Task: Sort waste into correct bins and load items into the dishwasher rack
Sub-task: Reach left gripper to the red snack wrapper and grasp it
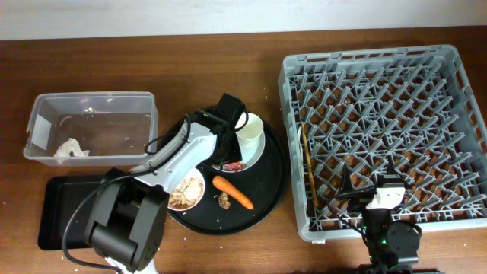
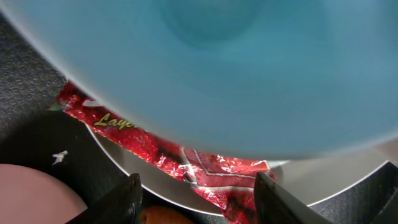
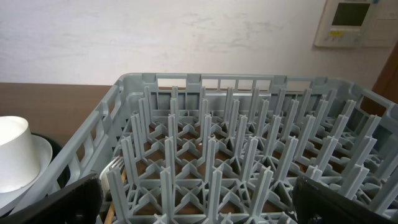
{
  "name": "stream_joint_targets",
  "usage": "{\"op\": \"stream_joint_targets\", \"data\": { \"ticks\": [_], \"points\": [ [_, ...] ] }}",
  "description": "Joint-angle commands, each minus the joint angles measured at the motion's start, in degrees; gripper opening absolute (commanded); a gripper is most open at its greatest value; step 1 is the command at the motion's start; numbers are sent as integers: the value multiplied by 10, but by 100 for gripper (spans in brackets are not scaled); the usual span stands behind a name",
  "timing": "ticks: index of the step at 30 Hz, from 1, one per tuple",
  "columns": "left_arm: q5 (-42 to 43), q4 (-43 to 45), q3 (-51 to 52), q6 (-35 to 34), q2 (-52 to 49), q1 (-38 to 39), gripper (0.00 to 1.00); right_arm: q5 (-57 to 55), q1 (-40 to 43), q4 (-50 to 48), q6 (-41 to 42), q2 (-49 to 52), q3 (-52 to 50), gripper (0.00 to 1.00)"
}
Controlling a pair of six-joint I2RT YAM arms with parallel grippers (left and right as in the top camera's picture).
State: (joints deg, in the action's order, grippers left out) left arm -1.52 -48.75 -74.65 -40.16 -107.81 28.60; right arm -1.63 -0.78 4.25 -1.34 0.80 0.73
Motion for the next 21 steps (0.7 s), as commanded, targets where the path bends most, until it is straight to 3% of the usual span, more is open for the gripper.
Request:
{"op": "stream_joint_targets", "data": {
  "ticks": [1, 21],
  "points": [
    [-31, 10, 6, -6, -10, 1, 58, -5, 4, 2, 3, -4, -4, 99],
    [-39, 68, 48, -6, -10, 3, 65, -5, 4, 2, 3, -4, -4, 99]
  ]
}}
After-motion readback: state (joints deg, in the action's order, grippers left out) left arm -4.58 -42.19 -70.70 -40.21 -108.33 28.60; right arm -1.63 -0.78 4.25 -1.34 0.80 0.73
